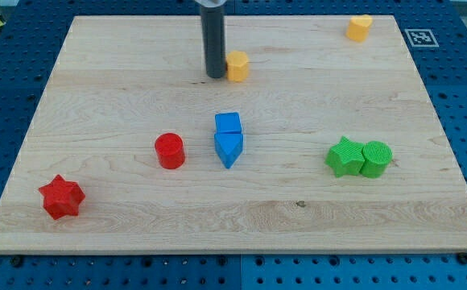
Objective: Slide the yellow hexagon towards the top right of the board
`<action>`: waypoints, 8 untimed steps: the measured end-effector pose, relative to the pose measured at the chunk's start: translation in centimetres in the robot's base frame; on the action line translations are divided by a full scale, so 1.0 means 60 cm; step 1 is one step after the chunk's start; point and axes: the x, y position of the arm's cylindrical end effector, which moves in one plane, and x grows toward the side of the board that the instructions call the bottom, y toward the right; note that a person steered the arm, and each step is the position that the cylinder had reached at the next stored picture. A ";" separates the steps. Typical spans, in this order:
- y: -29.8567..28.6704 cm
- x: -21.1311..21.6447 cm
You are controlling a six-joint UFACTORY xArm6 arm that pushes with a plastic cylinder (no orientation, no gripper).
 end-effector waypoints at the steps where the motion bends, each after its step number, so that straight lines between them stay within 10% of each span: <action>1: 0.045 -0.001; 8: 0.259 -0.045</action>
